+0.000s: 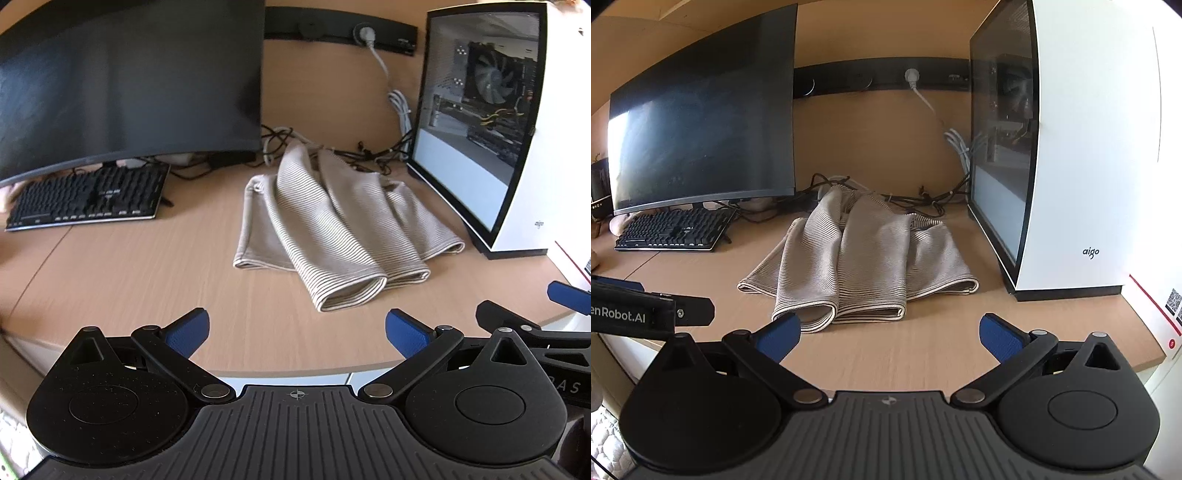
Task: Fold clothes
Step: 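Move both tools toward the folded striped shirt on the desk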
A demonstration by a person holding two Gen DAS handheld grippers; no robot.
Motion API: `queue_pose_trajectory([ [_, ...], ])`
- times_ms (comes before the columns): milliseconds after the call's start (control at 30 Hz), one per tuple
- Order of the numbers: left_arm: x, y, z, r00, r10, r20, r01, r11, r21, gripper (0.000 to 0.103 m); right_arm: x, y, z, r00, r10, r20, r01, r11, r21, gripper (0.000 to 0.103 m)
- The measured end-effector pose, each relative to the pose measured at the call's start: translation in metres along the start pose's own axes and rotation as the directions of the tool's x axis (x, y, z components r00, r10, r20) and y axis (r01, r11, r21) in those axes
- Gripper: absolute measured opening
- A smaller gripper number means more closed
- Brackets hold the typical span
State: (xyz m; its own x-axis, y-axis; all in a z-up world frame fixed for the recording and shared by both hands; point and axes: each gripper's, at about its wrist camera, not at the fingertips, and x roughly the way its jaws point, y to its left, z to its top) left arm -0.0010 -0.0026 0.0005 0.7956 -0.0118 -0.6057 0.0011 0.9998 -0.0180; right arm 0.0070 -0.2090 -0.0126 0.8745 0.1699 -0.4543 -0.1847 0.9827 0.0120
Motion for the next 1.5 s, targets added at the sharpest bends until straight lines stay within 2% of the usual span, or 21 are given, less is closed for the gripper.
queue_pose_trajectory([
  [100,-0.002,-0.002,-0.003,1.0,-0.017,0.006,0.017,1.0,0.0,0.103,-0.001,0.004,-0.001,1.0,0.001,-0.003,-0.001,1.0,0.014,0.103],
  [167,-0.001,0.011,-0.006,0.999,-0.035,-0.005,0.035,0.999,-0.041,0.103,0.003,0.007,0.0,1.0,0.007,-0.029,-0.006,1.0,0.02,0.103],
  [367,0.008,-0.002,-0.008,0.998,0.018,-0.063,-0.022,0.998,-0.053,0.103,0.007,0.008,-0.001,0.998,0.032,-0.049,-0.031,0.999,0.03,0.103],
  [500,0.012,0.004,-0.009,0.997,0.014,-0.079,-0.018,0.998,-0.06,0.103,0.009,0.008,-0.002,0.997,0.035,-0.065,-0.033,0.999,0.036,0.103],
  [1500,0.028,0.002,-0.004,0.994,0.021,-0.109,-0.028,0.998,-0.057,0.103,0.024,0.001,0.001,0.996,0.032,-0.082,-0.028,0.998,0.049,0.103],
])
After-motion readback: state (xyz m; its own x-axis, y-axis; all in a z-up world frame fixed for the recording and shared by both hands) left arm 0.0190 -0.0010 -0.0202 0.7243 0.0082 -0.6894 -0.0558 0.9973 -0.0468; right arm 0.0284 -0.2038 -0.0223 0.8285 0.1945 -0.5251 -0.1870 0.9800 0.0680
